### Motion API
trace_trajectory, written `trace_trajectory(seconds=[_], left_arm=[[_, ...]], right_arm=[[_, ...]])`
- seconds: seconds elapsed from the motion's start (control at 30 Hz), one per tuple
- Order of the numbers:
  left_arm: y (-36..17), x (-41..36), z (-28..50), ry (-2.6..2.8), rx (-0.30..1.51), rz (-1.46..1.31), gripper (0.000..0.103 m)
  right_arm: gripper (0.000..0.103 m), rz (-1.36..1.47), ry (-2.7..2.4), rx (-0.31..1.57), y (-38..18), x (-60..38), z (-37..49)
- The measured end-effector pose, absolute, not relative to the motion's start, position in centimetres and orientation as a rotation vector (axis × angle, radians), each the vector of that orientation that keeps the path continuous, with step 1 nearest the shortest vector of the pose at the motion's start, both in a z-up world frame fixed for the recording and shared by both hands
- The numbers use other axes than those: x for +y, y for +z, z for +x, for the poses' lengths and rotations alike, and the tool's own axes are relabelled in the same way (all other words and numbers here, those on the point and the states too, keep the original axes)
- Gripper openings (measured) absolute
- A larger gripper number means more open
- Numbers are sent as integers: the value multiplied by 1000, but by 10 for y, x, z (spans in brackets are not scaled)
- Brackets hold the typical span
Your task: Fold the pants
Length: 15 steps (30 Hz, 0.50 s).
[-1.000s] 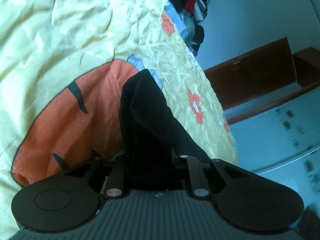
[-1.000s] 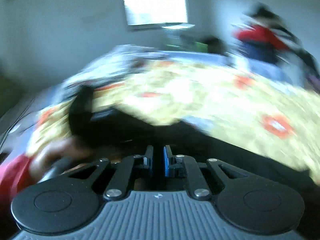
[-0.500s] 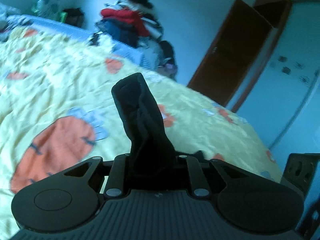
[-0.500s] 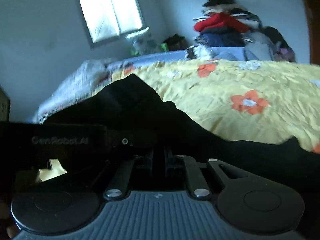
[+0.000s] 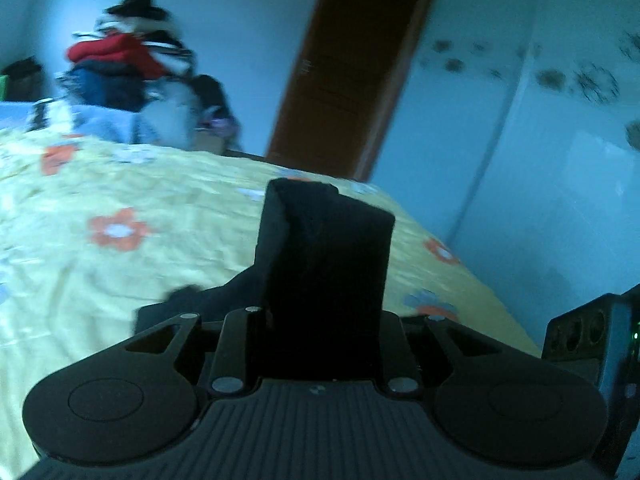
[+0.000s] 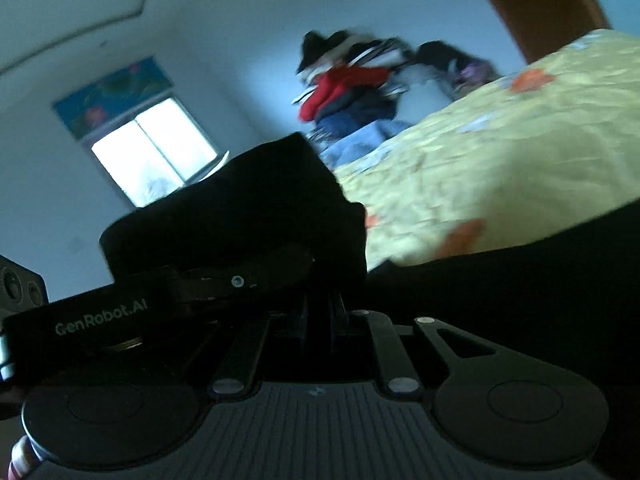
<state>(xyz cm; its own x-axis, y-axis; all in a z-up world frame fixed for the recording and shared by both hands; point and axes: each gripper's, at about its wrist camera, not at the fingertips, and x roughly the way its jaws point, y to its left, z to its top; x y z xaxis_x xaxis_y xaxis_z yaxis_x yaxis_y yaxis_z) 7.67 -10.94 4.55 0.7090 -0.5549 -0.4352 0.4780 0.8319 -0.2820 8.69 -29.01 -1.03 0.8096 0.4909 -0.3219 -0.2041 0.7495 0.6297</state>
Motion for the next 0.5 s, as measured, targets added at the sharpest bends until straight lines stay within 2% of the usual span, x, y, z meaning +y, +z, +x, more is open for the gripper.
trace_trajectory(seconds=[0.43, 0.5], left_arm=[[5, -219, 83, -705, 599, -78, 25], [-1, -228, 86, -719, 624, -73, 30]], right_arm=[[11, 756, 203, 490, -43, -386, 59], [11, 754, 180, 500, -47, -392, 58]])
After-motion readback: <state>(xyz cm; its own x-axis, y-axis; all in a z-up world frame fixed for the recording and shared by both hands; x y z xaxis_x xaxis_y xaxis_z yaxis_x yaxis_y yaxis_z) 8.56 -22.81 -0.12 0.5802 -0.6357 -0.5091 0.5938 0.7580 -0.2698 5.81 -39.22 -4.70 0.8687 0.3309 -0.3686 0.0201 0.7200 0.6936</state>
